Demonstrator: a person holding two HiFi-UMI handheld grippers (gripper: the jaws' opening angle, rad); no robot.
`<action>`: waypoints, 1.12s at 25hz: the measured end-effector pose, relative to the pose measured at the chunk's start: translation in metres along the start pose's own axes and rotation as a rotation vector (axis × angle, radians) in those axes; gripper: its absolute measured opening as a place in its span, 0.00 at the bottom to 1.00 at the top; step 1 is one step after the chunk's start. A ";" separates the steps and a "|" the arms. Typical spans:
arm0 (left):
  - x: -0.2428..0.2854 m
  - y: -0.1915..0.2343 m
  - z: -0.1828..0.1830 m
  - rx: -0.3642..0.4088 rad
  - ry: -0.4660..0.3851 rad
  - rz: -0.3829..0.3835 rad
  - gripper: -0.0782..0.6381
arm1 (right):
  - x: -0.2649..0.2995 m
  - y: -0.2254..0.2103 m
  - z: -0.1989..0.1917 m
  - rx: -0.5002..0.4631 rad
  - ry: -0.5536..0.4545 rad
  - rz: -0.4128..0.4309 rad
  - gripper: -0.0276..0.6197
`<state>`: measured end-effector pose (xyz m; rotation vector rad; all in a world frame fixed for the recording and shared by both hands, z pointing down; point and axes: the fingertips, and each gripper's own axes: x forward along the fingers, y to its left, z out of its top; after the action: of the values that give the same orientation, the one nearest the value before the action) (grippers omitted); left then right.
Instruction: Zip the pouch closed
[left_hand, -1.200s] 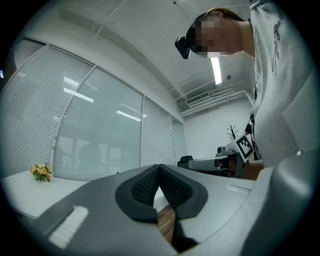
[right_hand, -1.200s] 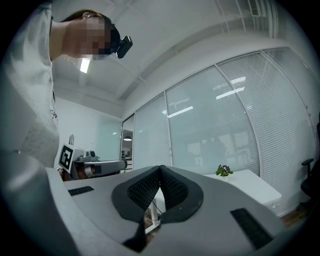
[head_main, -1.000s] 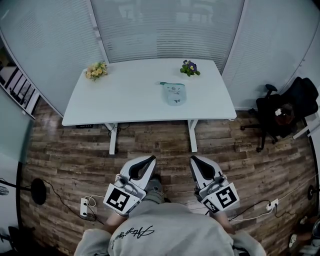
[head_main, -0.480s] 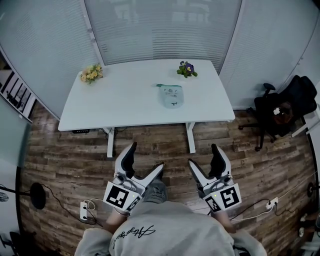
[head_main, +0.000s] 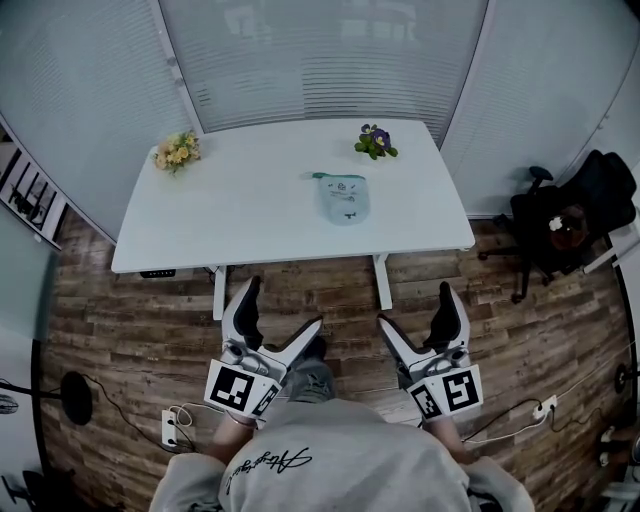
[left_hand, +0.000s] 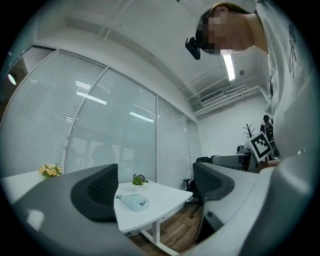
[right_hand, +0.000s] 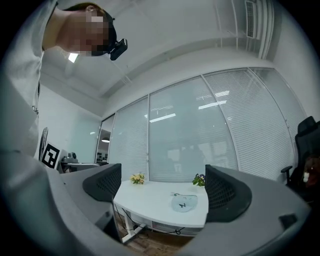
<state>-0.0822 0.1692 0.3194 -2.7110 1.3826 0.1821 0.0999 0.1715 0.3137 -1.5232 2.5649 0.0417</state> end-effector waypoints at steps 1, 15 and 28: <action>0.003 0.003 0.000 0.002 0.000 -0.001 0.76 | 0.004 -0.002 0.000 -0.001 0.000 -0.004 0.83; 0.058 0.053 -0.014 -0.014 0.003 -0.018 0.76 | 0.066 -0.030 -0.020 -0.007 0.041 -0.023 0.83; 0.124 0.099 -0.019 -0.003 0.013 -0.061 0.76 | 0.130 -0.067 -0.017 0.004 0.027 -0.060 0.82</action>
<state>-0.0888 0.0100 0.3174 -2.7574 1.3025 0.1632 0.0958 0.0243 0.3154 -1.6090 2.5360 0.0090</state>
